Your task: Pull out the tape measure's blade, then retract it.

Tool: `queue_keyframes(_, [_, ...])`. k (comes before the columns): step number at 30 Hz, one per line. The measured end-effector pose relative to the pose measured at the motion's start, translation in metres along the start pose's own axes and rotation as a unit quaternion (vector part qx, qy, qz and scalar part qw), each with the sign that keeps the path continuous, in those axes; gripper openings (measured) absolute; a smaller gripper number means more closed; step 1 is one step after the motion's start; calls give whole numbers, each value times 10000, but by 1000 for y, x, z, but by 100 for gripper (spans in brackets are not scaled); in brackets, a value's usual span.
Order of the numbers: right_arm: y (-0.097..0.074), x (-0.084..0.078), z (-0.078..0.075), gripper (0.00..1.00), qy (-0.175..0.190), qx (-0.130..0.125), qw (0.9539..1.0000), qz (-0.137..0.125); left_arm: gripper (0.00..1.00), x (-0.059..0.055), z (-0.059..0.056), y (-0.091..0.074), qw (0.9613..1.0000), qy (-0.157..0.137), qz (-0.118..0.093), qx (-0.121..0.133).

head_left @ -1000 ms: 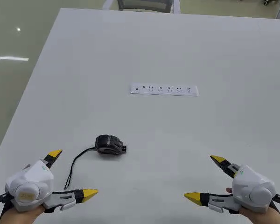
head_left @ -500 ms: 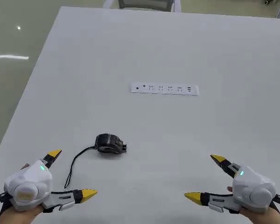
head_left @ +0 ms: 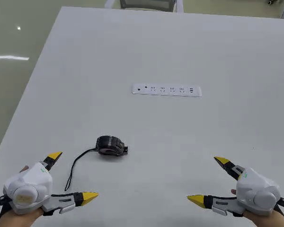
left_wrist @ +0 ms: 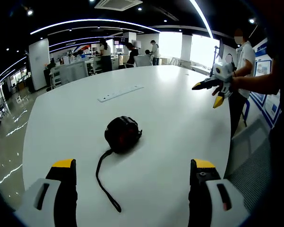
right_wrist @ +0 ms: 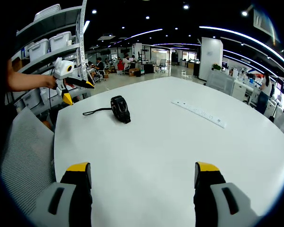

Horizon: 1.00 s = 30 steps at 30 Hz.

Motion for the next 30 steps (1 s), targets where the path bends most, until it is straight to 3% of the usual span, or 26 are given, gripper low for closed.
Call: queue_keyframes(30, [-4, -2, 1, 92, -66, 5, 10000, 51, 99, 1, -4, 2, 10000, 27, -13, -14])
Point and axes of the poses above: the centre of the closed fingertips' face, and the gripper's own axes: y roughly forward along the fingers, z roughly to its left, x roughly out of its top, the point moved 1 cm from there along -y, roughly backward along the fingers, and after that the axes turned 3 degrees about -z, right-handed, at the moved point
